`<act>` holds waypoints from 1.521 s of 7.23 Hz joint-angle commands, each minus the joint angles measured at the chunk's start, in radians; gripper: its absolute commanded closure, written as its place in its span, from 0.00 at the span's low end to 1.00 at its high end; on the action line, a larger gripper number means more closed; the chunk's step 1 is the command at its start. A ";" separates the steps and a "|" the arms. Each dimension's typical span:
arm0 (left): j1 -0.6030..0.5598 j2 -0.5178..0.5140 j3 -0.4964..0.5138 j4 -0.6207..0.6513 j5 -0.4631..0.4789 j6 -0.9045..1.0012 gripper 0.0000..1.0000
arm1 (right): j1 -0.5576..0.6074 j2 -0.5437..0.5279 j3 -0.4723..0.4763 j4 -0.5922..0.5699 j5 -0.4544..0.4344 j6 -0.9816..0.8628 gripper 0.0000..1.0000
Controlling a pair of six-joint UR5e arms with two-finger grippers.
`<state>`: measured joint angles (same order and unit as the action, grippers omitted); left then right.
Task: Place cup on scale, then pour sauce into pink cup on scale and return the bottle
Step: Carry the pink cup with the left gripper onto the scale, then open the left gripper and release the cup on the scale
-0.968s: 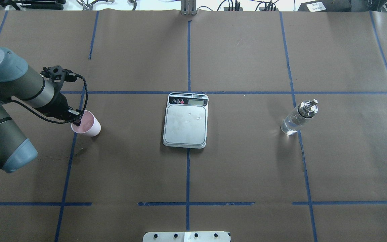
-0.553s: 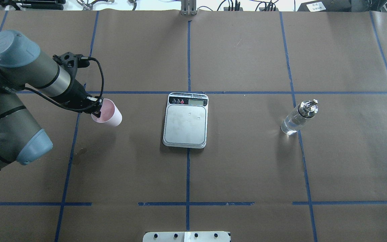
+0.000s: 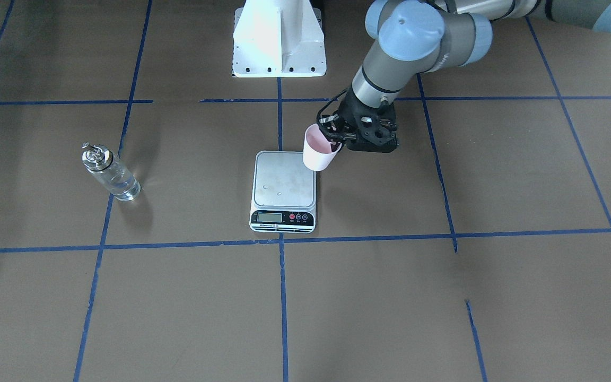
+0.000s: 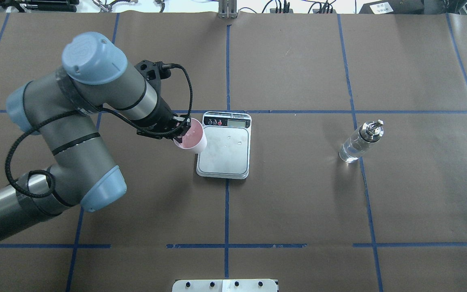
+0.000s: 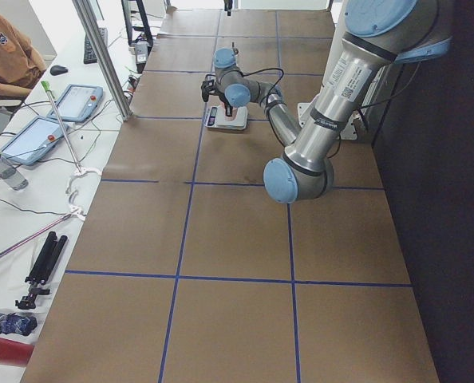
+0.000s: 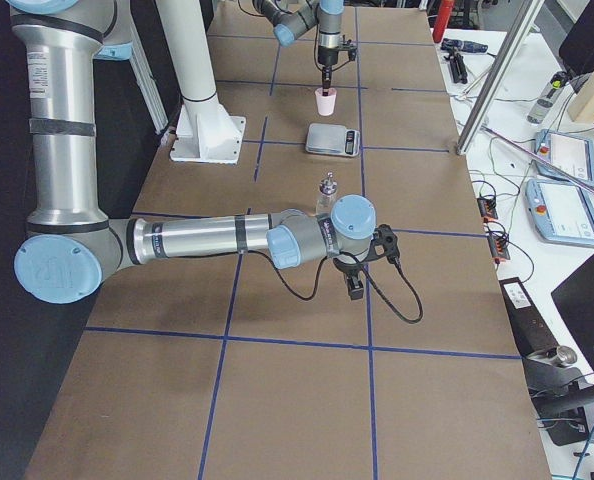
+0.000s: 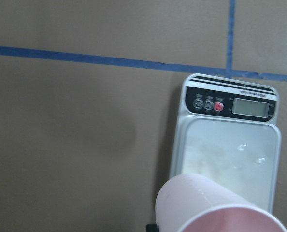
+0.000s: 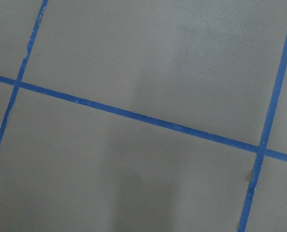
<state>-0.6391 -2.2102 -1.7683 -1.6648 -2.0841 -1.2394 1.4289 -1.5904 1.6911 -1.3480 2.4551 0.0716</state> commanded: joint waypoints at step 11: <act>0.088 -0.167 0.194 0.054 0.157 -0.022 0.81 | -0.001 -0.010 -0.002 0.009 0.041 0.013 0.00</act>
<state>-0.5508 -2.3783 -1.5717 -1.6088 -1.9252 -1.2620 1.4281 -1.5999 1.6890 -1.3393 2.4957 0.0843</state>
